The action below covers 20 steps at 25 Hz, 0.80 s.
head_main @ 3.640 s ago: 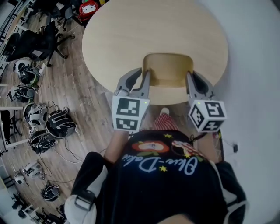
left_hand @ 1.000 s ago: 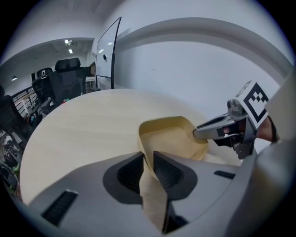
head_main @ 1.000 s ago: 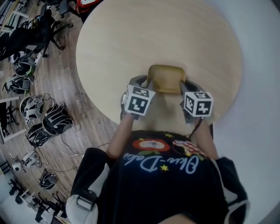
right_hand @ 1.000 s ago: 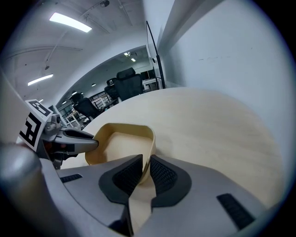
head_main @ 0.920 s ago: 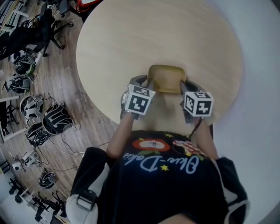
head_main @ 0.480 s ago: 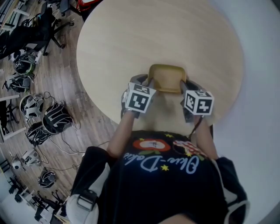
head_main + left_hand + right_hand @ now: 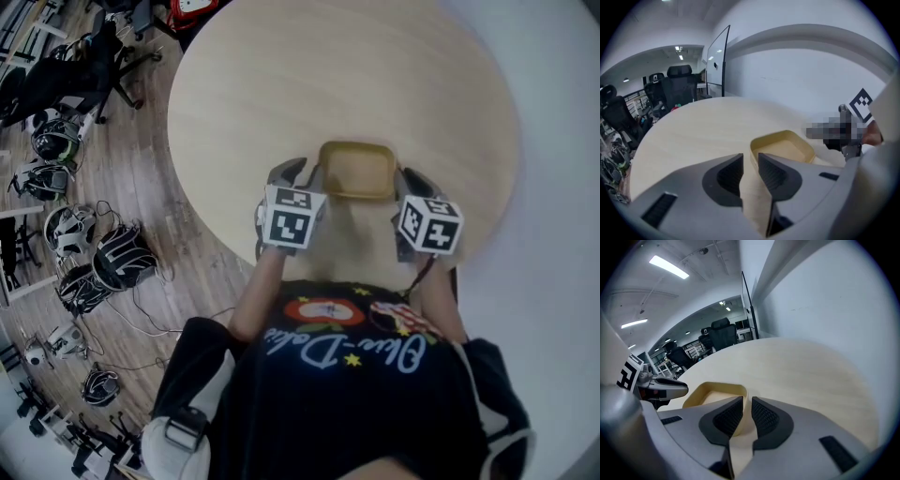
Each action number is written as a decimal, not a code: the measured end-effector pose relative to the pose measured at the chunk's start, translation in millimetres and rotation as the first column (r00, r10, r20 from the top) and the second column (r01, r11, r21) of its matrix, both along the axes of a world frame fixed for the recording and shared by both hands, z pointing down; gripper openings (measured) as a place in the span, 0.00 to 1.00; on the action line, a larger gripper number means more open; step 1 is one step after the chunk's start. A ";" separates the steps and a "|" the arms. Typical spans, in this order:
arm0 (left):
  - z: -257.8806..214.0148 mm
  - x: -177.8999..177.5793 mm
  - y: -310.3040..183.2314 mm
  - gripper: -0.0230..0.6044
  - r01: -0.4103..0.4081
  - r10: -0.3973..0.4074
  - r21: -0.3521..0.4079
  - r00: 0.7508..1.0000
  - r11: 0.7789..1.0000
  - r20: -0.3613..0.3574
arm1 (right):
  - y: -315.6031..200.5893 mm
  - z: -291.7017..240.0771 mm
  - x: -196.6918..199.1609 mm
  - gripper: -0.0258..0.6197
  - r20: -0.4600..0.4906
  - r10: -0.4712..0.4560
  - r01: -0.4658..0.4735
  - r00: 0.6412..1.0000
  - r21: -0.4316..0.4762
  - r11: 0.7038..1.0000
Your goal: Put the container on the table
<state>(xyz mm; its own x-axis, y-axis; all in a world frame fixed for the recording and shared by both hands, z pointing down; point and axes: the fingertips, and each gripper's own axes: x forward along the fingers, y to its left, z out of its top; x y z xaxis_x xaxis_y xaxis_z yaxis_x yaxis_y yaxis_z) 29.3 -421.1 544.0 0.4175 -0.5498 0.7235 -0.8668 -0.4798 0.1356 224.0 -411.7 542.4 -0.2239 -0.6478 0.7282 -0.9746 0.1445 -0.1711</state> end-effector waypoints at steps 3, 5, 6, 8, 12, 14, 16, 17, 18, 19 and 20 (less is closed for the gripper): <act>-22.0 -8.8 -3.1 0.17 0.017 -0.018 0.069 1.000 0.997 0.003 | -5.7 -26.5 0.4 0.13 0.016 0.013 -0.014 1.000 0.080 0.997; -36.7 -9.1 -1.5 0.17 0.026 -0.026 0.118 1.000 0.993 -0.004 | -4.8 -38.2 2.7 0.07 0.035 0.025 -0.029 0.999 0.122 0.992; -45.4 -9.0 -0.5 0.17 0.035 -0.034 0.149 0.999 0.988 -0.007 | -3.2 -43.0 3.8 0.05 0.039 0.027 -0.032 0.999 0.138 0.990; -64.6 -9.6 1.6 0.04 0.051 -0.050 0.213 0.999 0.976 -0.013 | 0.3 -53.1 3.3 0.04 0.041 0.021 -0.028 0.999 0.164 0.986; -95.1 -6.6 9.1 0.04 0.044 -0.037 0.291 0.999 0.956 -0.030 | 4.5 -79.8 -3.2 0.04 0.049 -0.003 -0.008 0.999 0.234 0.972; -106.1 -4.3 14.2 0.04 0.038 -0.028 0.316 0.999 0.948 -0.034 | 7.1 -93.9 -6.8 0.04 0.058 -0.019 0.003 0.998 0.272 0.962; -115.4 -2.9 19.1 0.04 0.033 -0.022 0.335 0.999 0.942 -0.034 | 9.9 -107.2 -9.7 0.04 0.063 -0.030 0.009 0.998 0.305 0.952; -118.8 -1.9 21.4 0.04 0.029 -0.019 0.342 0.999 0.939 -0.034 | 11.4 -112.9 -10.8 0.04 0.065 -0.033 0.011 0.997 0.318 0.948; -121.2 -0.5 23.5 0.04 0.026 -0.015 0.348 0.999 0.937 -0.033 | 12.8 -117.7 -11.5 0.04 0.068 -0.037 0.012 0.997 0.329 0.944; -122.8 0.9 25.3 0.04 0.023 -0.012 0.352 0.999 0.936 -0.032 | 14.1 -121.7 -11.9 0.04 0.070 -0.040 0.014 0.997 0.339 0.941; -124.3 2.2 26.9 0.04 0.021 -0.010 0.355 0.999 0.934 -0.032 | 15.3 -124.9 -12.2 0.04 0.072 -0.043 0.016 0.996 0.347 0.938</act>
